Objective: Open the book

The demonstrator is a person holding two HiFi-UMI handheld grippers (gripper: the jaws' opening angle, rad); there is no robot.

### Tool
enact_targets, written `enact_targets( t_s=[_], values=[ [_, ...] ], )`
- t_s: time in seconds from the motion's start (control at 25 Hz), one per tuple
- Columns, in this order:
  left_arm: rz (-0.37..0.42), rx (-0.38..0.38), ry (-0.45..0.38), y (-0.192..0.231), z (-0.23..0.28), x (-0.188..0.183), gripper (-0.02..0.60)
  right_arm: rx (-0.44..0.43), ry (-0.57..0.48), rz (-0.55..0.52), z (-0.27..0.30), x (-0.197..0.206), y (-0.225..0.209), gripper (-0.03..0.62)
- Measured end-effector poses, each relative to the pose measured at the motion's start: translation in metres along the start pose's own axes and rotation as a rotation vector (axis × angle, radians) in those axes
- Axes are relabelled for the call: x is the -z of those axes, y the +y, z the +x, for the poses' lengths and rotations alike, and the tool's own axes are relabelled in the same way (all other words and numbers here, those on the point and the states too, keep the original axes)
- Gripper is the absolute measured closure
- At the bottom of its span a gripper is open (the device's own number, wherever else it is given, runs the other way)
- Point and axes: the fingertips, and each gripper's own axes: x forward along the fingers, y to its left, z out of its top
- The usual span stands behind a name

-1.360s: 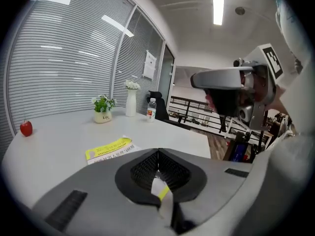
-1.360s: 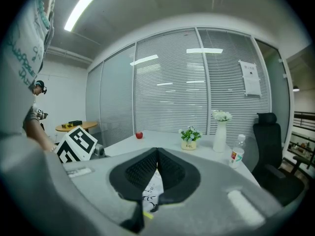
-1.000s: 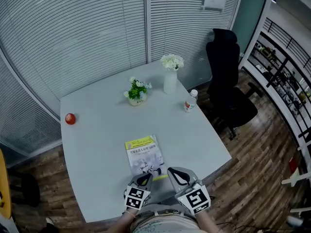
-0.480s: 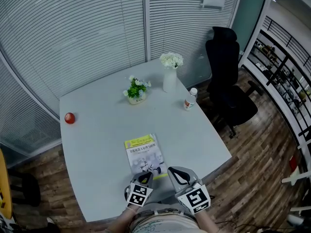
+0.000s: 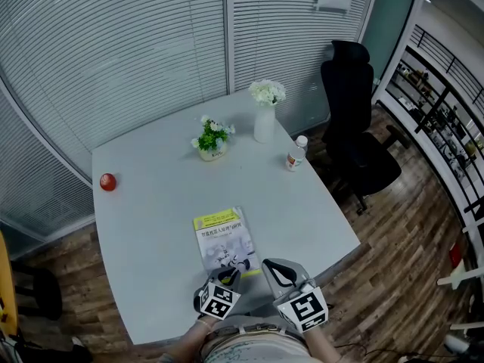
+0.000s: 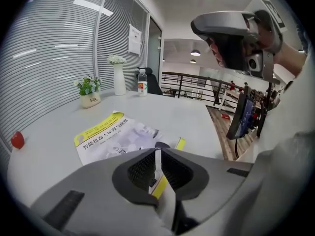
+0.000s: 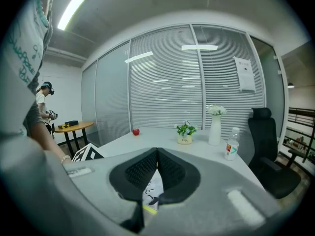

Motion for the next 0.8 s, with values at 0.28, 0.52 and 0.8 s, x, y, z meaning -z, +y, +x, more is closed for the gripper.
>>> enact_targets(
  t_s=[0.28, 0.52, 0.8],
  values=[
    [0.071, -0.004, 0.044, -0.003, 0.004, 0.011, 0.504, 0.005, 0.01, 0.008, -0.001, 0.001, -0.005, 0.591],
    [0.157, 0.029, 0.086, -0.015, 0.017, 0.016, 0.469, 0.01, 0.018, 0.01, -0.002, 0.005, -0.01, 0.591],
    [0.267, 0.075, 0.131, -0.031, 0.037, 0.015, 0.438, 0.031, 0.023, 0.024, -0.009, 0.009, -0.018, 0.591]
  ],
)
